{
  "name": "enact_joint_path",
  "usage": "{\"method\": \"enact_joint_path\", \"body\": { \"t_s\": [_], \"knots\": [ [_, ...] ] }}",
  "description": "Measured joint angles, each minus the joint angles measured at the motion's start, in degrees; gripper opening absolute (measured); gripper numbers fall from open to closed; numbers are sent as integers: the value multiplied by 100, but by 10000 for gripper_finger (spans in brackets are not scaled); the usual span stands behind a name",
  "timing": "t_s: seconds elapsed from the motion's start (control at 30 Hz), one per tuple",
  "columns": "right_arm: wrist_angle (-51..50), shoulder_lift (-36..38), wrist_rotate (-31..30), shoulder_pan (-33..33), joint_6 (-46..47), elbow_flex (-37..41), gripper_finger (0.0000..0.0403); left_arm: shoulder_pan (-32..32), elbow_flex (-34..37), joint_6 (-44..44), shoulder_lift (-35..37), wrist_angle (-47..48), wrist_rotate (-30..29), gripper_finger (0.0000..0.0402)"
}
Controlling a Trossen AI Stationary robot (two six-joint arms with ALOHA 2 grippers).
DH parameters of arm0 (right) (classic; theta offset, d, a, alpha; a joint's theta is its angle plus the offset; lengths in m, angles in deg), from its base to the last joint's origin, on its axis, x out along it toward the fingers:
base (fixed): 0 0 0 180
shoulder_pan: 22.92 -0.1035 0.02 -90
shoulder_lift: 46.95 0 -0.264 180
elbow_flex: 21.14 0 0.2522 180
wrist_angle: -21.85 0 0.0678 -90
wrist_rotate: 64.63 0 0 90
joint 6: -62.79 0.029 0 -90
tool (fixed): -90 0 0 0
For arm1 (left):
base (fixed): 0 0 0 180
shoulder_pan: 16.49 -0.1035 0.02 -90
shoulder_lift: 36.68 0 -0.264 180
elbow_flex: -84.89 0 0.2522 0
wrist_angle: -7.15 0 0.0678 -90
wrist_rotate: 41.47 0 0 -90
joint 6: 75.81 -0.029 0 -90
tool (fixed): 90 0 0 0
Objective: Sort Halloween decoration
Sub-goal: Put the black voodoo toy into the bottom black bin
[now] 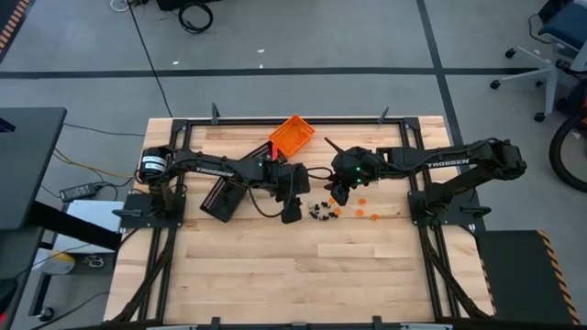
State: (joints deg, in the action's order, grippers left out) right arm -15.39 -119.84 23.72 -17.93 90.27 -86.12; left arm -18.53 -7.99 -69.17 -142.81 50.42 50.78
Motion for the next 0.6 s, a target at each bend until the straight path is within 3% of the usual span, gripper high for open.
{"method": "enact_joint_path", "body": {
  "t_s": [0.3, 0.6],
  "knots": [
    [-119, 0, -24, 1, 164, 0, 173, 21, 0, -208, 0, -706, 241, 117],
    [-1650, -1, -21, 165, 892, 0, 173, 285, -2, -551, -565, -1690, 405, 117]
  ]
}}
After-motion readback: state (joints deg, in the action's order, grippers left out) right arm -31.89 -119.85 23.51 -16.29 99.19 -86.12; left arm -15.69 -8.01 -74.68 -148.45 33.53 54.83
